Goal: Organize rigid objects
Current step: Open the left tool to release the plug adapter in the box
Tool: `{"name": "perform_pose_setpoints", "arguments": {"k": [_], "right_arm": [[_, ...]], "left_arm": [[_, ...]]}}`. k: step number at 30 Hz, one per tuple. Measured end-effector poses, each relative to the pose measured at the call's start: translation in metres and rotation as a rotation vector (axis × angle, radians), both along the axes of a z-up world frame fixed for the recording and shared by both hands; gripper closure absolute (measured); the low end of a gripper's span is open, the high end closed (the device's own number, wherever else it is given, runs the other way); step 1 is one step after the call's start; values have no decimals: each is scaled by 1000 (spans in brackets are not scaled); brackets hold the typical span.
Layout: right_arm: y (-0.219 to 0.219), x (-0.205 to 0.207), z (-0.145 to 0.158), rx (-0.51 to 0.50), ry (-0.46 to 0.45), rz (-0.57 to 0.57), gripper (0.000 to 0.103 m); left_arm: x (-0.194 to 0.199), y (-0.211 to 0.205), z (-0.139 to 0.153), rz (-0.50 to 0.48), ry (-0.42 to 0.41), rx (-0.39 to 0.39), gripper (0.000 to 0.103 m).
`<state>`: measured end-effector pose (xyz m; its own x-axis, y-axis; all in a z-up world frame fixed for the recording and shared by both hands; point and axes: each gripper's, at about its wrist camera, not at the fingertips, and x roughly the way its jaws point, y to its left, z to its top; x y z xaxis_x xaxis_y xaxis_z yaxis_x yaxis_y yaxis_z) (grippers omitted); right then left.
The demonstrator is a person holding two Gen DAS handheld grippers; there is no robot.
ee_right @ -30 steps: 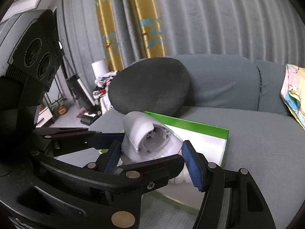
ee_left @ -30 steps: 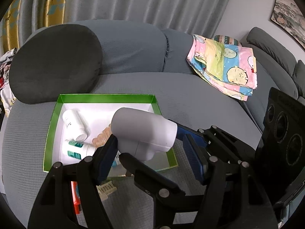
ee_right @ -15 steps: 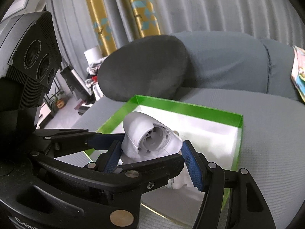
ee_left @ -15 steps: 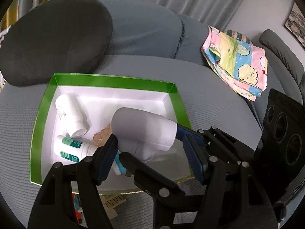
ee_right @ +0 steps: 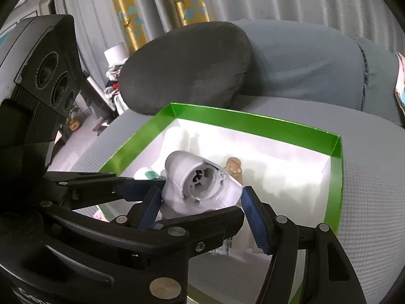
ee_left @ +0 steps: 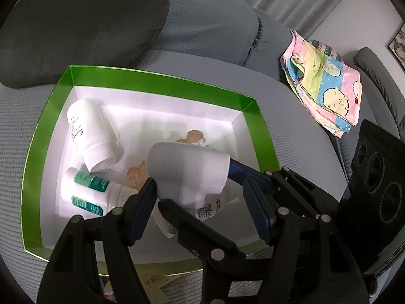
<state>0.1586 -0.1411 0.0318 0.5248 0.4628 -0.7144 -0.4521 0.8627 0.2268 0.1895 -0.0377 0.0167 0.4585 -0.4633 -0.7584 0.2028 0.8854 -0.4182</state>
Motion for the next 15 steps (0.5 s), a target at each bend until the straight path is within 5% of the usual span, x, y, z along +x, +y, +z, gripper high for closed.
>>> {"name": "perform_pose_setpoints", "arguments": {"k": [8, 15], "right_arm": [[0, 0, -1, 1, 16, -9, 35], [-4, -14, 4, -49, 2, -22, 35]], "left_arm": [[4, 7, -6, 29, 43, -32, 29], [-8, 7, -5, 82, 13, 56, 12]]}}
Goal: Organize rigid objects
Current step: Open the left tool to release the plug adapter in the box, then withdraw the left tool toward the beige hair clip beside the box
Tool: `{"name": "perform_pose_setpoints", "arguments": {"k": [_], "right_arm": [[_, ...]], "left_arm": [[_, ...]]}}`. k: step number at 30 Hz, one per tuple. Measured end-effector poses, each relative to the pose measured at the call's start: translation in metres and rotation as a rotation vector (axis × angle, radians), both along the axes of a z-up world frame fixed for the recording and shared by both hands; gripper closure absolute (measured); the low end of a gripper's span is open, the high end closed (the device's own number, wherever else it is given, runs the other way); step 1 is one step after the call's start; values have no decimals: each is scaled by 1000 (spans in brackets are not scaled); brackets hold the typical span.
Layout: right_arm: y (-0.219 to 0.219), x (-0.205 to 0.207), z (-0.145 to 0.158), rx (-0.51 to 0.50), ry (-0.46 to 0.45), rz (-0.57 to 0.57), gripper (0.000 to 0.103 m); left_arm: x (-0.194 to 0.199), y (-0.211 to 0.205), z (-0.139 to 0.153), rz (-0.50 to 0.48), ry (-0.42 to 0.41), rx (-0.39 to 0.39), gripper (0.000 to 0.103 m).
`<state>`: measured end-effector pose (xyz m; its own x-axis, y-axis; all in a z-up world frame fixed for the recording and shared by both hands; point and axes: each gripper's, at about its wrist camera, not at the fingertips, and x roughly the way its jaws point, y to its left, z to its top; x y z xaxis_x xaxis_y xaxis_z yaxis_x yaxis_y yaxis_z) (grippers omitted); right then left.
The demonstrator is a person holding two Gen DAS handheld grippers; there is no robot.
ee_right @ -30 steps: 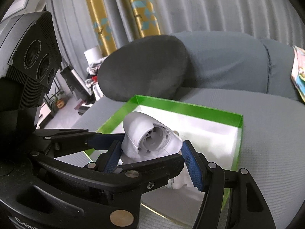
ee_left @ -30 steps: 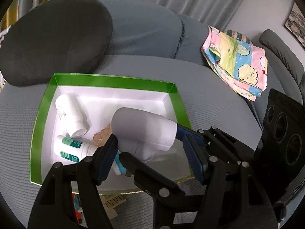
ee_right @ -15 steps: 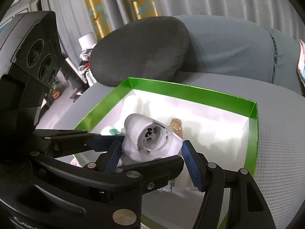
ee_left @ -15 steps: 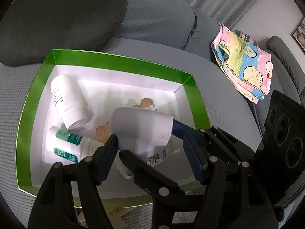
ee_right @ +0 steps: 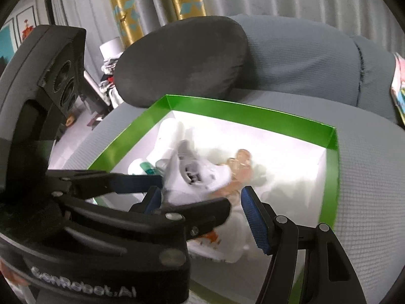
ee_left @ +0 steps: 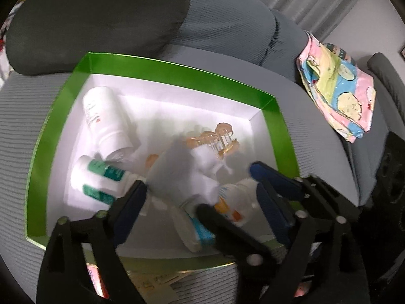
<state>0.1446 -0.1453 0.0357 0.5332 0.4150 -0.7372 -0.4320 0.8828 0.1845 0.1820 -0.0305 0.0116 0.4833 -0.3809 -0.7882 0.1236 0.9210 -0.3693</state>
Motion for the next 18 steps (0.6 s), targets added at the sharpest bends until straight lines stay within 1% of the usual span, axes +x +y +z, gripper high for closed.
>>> {"name": "perform_pose_setpoints", "arguments": {"k": [1, 2, 3, 5, 7, 13, 18], "right_arm": [[-3, -3, 2, -4, -3, -5, 35], [-6, -7, 4, -8, -8, -9, 35], [-9, -11, 6, -10, -11, -8, 33], [-15, -21, 10, -24, -26, -16, 33], [-21, -31, 16, -35, -46, -25, 33], [-45, -66, 38, 28, -85, -63, 33], [-51, -93, 53, 44, -108, -62, 33]], "left_arm": [[-4, 1, 1, 8, -5, 3, 12], [-5, 2, 1, 7, -5, -4, 9], [-9, 3, 3, 10, -8, -7, 8], [-18, 4, 9, 28, -39, 26, 7], [-29, 5, 18, 29, -72, 31, 7], [-67, 6, 47, 54, -177, 69, 5], [-96, 6, 62, 62, -231, 83, 4]]}}
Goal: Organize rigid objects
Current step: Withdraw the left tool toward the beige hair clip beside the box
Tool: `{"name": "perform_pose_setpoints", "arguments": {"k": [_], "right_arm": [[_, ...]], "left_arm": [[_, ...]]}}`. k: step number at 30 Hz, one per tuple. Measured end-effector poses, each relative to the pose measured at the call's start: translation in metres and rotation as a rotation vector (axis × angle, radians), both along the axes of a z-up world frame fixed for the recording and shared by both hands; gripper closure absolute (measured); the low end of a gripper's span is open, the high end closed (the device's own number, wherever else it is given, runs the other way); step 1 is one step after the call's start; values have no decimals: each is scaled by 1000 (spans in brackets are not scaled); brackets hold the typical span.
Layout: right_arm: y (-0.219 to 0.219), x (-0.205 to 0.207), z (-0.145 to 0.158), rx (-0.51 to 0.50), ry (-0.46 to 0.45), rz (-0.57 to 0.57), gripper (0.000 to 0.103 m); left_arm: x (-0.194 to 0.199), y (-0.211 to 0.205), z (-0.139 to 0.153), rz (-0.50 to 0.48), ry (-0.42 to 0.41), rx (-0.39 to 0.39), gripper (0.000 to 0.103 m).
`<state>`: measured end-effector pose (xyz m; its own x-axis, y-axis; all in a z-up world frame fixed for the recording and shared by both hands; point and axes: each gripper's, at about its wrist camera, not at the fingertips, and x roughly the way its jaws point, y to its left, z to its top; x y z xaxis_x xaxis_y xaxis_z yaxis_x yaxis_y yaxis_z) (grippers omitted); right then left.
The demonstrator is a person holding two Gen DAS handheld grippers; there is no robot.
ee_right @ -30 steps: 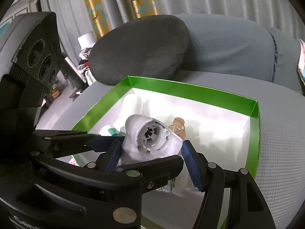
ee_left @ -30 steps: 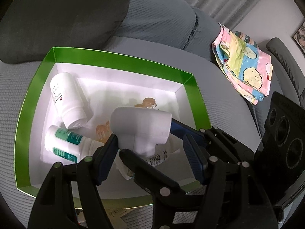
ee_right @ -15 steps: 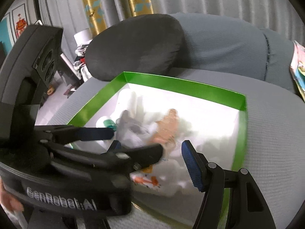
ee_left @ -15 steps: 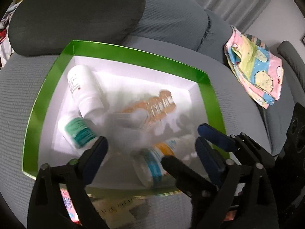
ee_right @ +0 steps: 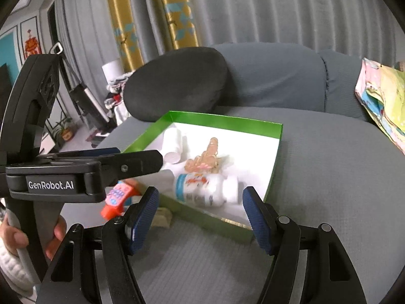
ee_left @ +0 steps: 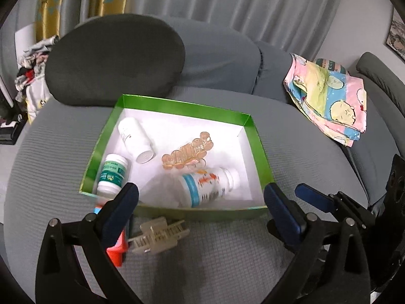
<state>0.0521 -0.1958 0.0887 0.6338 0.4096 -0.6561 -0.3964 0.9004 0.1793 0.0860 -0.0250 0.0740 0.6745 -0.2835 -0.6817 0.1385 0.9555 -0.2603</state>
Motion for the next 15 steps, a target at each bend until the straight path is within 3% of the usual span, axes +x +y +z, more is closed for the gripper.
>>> {"name": "perform_pose_setpoints", "arguments": {"k": [15], "right_arm": [[13, -49, 13, 8, -12, 43, 32]], "left_arm": [[-63, 3, 16, 31, -78, 40, 3]]}}
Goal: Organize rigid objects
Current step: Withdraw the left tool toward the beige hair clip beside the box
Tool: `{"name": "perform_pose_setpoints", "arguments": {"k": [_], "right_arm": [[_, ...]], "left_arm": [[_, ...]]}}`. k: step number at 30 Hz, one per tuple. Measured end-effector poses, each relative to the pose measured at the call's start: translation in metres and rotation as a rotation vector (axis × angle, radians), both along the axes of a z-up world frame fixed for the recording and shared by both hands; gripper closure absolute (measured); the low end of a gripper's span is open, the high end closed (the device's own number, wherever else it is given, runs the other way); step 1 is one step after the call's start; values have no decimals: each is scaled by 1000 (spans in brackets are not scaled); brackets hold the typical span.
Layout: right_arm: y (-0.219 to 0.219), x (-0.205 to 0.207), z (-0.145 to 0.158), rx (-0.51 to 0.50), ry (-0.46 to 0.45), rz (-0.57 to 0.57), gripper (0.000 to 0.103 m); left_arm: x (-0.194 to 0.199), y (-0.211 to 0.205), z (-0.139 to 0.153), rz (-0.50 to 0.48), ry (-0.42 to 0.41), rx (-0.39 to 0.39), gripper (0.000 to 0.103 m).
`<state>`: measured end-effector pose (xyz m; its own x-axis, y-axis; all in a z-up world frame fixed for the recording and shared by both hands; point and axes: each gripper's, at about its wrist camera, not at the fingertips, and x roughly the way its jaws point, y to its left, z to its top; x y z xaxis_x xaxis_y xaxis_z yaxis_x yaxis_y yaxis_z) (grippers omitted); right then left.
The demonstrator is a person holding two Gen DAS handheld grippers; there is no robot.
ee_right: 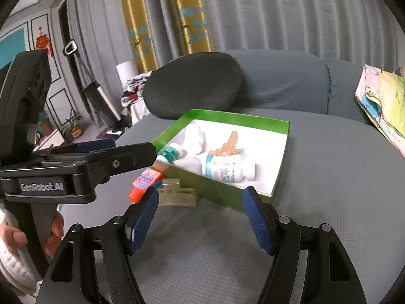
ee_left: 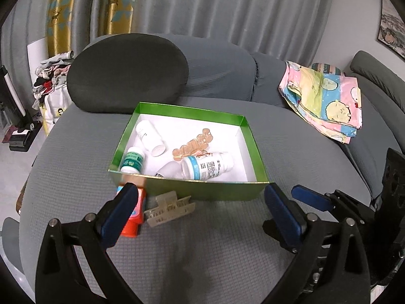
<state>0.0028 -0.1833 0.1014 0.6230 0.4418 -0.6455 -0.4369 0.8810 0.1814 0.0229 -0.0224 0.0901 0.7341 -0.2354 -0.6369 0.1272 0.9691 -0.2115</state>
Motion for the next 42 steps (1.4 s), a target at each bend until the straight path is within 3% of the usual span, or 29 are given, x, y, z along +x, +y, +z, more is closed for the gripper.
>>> {"name": "perform_pose_setpoints", "arguments": {"k": [12, 27, 32, 42], "right_arm": [[29, -11, -21, -24, 56, 63, 32], [47, 5, -71, -61, 166, 98, 32], [52, 15, -87, -65, 191, 104, 32], [49, 32, -102, -64, 204, 125, 32]], "left_arm": [[-15, 32, -32, 54, 73, -29, 3], [-4, 99, -98, 198, 257, -187, 3], [-1, 92, -107, 153, 295, -274, 3], [15, 57, -108, -19, 269, -393, 4]]}}
